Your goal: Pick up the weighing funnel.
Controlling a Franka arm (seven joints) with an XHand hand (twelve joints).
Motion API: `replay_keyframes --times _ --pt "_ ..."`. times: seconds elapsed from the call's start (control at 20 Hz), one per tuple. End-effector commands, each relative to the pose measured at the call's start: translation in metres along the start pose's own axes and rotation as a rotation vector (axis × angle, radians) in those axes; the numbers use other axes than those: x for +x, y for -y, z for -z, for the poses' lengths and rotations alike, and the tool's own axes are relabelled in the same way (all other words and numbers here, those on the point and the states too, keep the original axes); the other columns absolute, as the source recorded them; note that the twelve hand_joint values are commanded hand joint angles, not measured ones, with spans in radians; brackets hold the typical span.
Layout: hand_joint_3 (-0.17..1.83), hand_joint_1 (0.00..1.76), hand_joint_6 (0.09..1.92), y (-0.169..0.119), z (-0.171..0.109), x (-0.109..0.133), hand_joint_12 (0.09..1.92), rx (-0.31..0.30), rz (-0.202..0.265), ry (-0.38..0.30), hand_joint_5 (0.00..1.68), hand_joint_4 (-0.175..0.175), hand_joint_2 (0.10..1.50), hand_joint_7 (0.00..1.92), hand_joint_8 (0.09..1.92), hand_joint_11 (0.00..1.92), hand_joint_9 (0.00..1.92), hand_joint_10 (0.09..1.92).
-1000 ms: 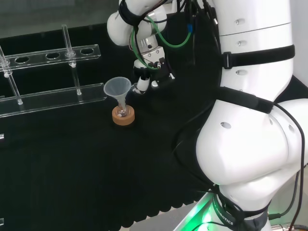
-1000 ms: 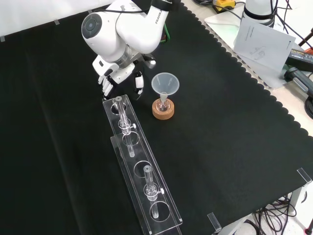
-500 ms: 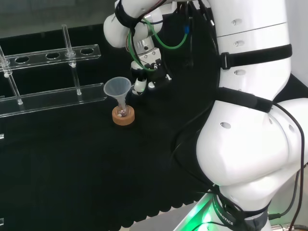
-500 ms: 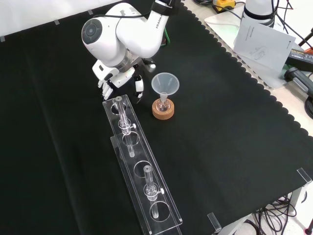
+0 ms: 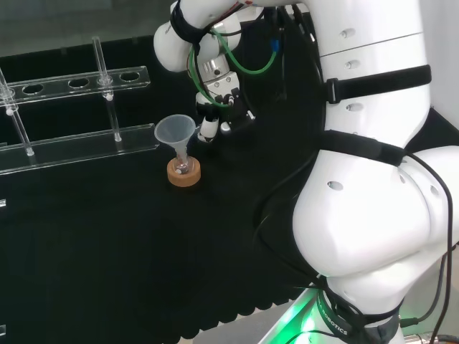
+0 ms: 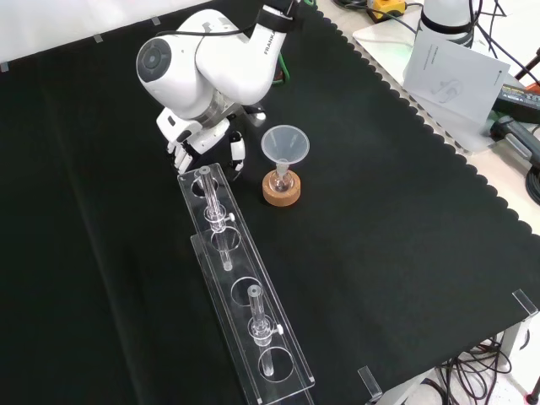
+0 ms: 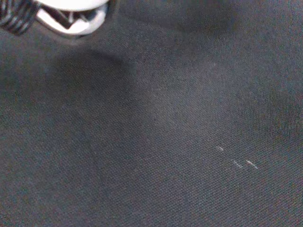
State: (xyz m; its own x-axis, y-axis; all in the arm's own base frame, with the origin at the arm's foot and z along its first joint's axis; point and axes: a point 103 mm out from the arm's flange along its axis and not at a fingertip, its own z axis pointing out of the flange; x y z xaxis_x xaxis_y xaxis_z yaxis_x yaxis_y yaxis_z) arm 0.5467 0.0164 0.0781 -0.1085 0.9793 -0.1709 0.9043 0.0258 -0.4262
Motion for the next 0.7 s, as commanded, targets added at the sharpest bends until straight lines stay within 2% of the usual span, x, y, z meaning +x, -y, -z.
replay_keyframes --times 0.05,0.7 --pt "0.56 0.85 0.74 -0.0011 -0.0038 -0.0021 1.29 0.010 0.006 0.000 0.80 0.006 0.61 0.53 0.70 0.54 0.77 0.54" --pt "0.56 0.85 0.74 -0.0030 -0.0051 0.0023 1.28 0.012 0.016 -0.009 0.81 0.010 0.62 0.52 0.70 0.54 0.78 0.54"
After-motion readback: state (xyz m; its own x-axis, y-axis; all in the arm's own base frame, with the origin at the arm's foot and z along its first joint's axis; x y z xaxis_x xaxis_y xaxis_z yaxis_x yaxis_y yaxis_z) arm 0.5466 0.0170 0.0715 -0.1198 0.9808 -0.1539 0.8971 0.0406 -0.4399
